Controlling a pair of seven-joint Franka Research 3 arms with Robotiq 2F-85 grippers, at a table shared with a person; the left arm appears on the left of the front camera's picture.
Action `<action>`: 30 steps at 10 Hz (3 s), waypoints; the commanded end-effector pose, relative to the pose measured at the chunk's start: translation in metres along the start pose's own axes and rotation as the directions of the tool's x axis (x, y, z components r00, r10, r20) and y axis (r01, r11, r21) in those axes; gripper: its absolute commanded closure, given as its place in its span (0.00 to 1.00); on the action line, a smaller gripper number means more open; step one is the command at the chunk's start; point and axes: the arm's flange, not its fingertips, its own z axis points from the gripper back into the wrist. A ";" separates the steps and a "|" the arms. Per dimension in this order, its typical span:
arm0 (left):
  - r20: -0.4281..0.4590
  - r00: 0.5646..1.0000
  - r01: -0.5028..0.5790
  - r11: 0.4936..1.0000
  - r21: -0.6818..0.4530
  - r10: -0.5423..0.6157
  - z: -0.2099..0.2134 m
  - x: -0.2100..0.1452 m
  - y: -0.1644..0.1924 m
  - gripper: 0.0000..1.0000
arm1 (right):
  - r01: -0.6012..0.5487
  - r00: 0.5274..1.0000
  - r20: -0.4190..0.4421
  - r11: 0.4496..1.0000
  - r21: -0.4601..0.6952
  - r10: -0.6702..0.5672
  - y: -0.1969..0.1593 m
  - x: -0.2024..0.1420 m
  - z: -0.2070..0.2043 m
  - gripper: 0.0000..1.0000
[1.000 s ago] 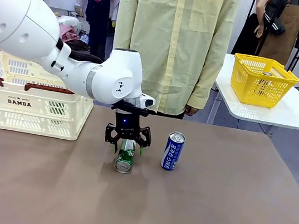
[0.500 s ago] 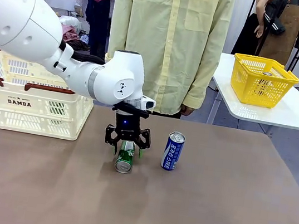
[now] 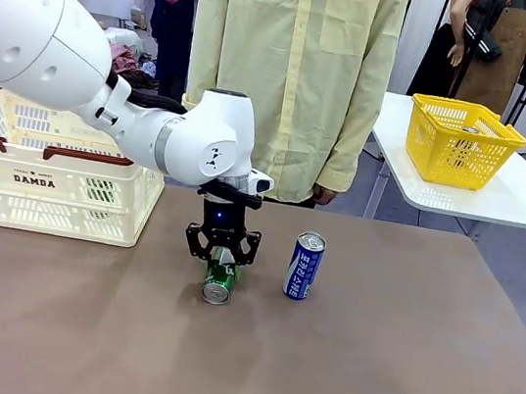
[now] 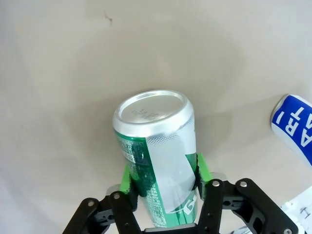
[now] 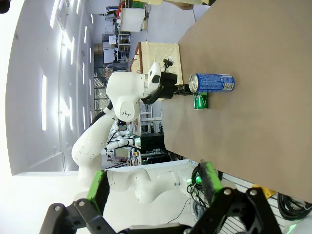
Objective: Place the drinks into the Shopping basket.
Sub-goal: Pick up one drink and place it into the Shopping basket.
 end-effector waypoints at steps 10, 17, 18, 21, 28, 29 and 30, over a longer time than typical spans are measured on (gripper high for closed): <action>0.041 0.995 -0.089 0.991 -0.097 0.094 0.186 -0.059 0.041 1.00 | 0.010 1.000 0.008 1.000 0.017 -0.011 0.004 0.001 0.000 0.00; 0.085 0.990 -0.100 0.982 -0.159 0.115 0.248 -0.097 0.059 1.00 | 0.010 1.000 0.008 1.000 0.017 -0.011 0.004 0.001 0.000 0.00; 0.085 0.990 -0.100 0.982 -0.159 0.115 0.248 -0.097 0.059 1.00 | 0.010 1.000 0.008 1.000 0.017 -0.011 0.004 0.001 0.000 0.00; 0.083 0.991 -0.089 0.981 -0.174 0.105 0.237 -0.098 0.059 1.00 | 0.010 1.000 0.008 1.000 0.017 -0.011 0.004 0.001 0.000 0.00; 0.214 0.964 -0.144 0.985 -0.091 0.161 0.354 -0.016 0.279 1.00 | 0.010 1.000 0.008 1.000 0.017 -0.011 0.004 0.001 0.000 0.00; 0.228 0.940 -0.245 0.967 -0.067 0.254 0.349 -0.007 0.323 1.00 | 0.010 1.000 0.008 1.000 0.017 -0.011 0.004 0.001 0.000 0.00; 0.221 0.939 -0.255 0.964 -0.071 0.264 0.336 0.001 0.363 1.00 | 0.010 1.000 0.008 1.000 0.017 -0.011 0.004 0.001 0.000 0.00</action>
